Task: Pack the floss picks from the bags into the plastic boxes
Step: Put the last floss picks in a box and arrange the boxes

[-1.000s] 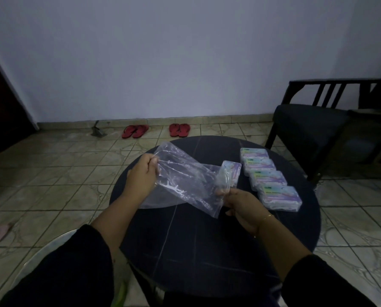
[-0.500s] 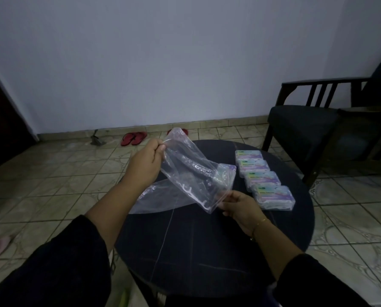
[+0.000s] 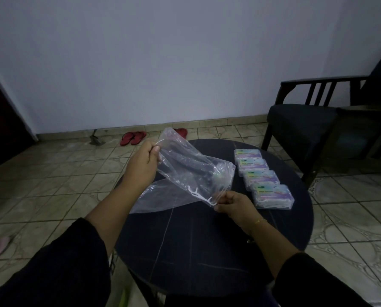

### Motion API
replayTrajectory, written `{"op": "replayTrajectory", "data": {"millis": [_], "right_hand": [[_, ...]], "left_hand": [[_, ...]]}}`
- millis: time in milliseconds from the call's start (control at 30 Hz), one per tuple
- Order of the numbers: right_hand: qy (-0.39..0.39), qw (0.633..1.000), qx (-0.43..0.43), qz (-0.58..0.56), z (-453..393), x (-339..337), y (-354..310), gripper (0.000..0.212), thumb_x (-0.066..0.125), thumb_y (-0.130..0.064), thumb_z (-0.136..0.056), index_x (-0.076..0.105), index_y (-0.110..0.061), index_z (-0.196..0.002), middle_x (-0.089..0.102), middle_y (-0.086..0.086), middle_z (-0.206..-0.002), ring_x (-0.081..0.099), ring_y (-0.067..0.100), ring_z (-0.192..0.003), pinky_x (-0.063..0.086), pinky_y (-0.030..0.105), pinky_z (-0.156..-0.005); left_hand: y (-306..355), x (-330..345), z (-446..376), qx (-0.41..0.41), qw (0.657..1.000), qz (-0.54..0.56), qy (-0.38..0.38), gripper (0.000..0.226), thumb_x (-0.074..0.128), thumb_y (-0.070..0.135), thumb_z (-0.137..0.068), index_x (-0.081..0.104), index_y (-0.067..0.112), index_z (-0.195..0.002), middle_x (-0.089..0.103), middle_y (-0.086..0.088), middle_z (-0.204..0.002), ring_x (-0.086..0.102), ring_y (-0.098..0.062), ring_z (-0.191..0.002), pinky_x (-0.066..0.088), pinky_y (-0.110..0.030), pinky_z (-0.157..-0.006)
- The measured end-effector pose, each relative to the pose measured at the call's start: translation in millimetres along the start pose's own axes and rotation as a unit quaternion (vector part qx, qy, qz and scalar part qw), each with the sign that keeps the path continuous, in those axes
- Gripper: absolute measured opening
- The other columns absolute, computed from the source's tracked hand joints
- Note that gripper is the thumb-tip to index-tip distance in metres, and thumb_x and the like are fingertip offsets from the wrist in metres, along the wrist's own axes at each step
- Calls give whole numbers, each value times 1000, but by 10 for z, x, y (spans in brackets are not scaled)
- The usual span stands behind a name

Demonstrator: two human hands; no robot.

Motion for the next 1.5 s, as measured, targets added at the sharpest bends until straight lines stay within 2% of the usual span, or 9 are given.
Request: {"op": "replayTrajectory", "data": {"millis": [233, 400, 600, 733, 867, 1000, 1133, 1300, 1500], "right_hand": [[13, 1000, 4, 3, 14, -52, -5, 24, 62, 8, -83, 65, -15, -86, 68, 1, -81, 63, 9, -76, 50, 14, -69], [19, 1000, -11, 17, -9, -27, -14, 13, 69, -2, -81, 70, -13, -86, 71, 2, -88, 64, 12, -83, 51, 25, -84], [23, 999, 7, 48, -33, -84, 26, 10, 67, -1, -83, 69, -10, -87, 69, -1, -86, 62, 9, -82, 46, 12, -71], [45, 988, 5, 148, -49, -179, 30, 12, 59, -3, -89, 64, -11, -96, 64, -2, -90, 57, 5, -78, 43, 10, -63], [44, 967, -18, 251, -61, -158, 38, 24, 62, -10, -83, 59, -16, -107, 49, 3, -112, 53, 14, -98, 42, 20, -81], [10, 954, -46, 295, -136, -89, 81, 12, 70, -32, -72, 64, -33, -83, 55, 1, -109, 56, 12, -95, 48, 30, -88], [8, 949, -63, 309, -91, -70, -11, 23, 70, -25, -83, 59, -32, -63, 58, -5, -86, 54, 7, -79, 41, 23, -75], [15, 951, -51, 306, -67, -115, 6, 3, 66, -20, -87, 68, -20, -85, 55, -6, -97, 54, 8, -92, 40, 20, -82], [39, 935, -77, 343, -43, -84, 23, 21, 70, -31, -81, 68, -27, -101, 53, -1, -119, 47, 18, -115, 38, 31, -103]], "left_hand": [[-47, -53, -11, -19, 1000, 21, 3, 18, 38, 26, -102, 54, 19, -99, 57, 6, -80, 53, -10, -73, 40, -23, -63], [-37, -30, -2, -16, 999, 29, -1, 19, 38, 25, -101, 55, 16, -98, 59, 1, -83, 55, -15, -76, 42, -27, -66], [-65, -25, 28, -15, 999, 33, 1, 21, 39, 25, -101, 56, 13, -98, 59, 2, -80, 55, -15, -74, 43, -29, -66], [-92, -45, 45, -26, 999, 30, 11, 21, 38, 24, -101, 56, 12, -101, 56, 7, -79, 52, -6, -72, 40, -21, -63], [-105, -32, 54, -34, 999, 36, 9, 21, 39, 24, -101, 56, 12, -101, 58, 6, -81, 52, -6, -73, 41, -22, -64], [-68, -11, 62, -21, 998, 53, 14, 20, 40, 22, -101, 57, 10, -99, 58, 5, -82, 53, -10, -74, 43, -28, -68], [-70, -14, 59, -24, 998, 54, 8, 21, 40, 24, -101, 57, 12, -97, 59, 1, -83, 54, -15, -76, 44, -29, -69], [-119, -31, 49, -31, 999, 35, 17, 22, 38, 26, -101, 56, 13, -101, 60, 2, -83, 55, -13, -76, 43, -28, -68], [-189, -24, 73, -42, 998, 34, 20, 24, 38, 27, -101, 57, 12, -102, 59, 2, -84, 55, -14, -77, 45, -31, -69]]}}
Point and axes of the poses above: each hand's wrist, its own z-axis away from the middle knuckle, its own x-axis out of the palm, y = z × x, the point moved 2 cm from there along -z, towards the middle knuckle
